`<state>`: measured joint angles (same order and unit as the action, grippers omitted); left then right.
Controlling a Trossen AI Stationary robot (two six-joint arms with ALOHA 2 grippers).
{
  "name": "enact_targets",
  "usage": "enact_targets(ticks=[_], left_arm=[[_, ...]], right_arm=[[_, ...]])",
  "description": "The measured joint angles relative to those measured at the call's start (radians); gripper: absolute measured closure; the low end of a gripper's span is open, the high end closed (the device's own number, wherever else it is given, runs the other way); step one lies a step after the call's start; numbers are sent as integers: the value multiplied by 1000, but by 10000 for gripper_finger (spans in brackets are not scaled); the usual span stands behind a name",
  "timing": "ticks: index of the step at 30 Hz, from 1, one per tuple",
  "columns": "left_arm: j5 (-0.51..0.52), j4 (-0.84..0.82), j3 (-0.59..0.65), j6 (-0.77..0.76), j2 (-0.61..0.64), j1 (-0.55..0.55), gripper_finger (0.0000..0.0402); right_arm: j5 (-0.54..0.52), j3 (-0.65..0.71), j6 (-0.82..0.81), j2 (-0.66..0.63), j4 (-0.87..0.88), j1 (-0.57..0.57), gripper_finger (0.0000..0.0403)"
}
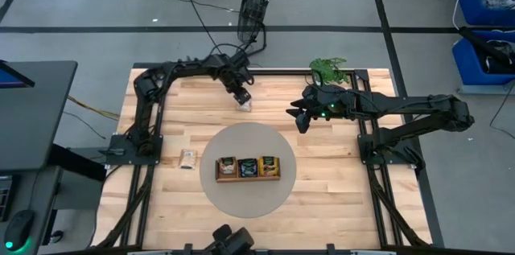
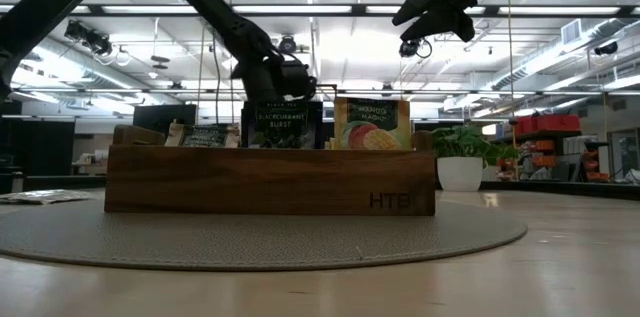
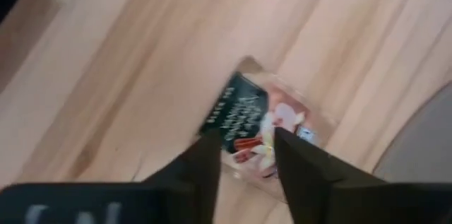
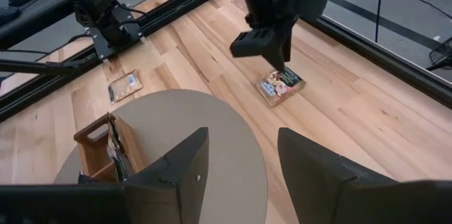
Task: Pick & Place Tea
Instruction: Put the brown tea bag into the left section of the wooden organizer
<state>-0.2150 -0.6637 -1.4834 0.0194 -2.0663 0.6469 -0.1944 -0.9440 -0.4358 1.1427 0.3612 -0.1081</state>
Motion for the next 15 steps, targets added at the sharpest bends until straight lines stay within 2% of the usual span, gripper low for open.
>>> enact_targets(ticks=[5,8,11,15], left_arm=[[80,-1,-1,19,0,-23,192],[106,-3,-1,26,0,-18,162],[102,-17,-3,15,-7,-8,149],[91,-130,-2,25,-17,-3,151]], right_arm=[[0,0,0,0,0,0,224],[0,0,3,0,0,0,224],[0,0,2,0,0,0,224],[1,0,0,0,0,0,224]])
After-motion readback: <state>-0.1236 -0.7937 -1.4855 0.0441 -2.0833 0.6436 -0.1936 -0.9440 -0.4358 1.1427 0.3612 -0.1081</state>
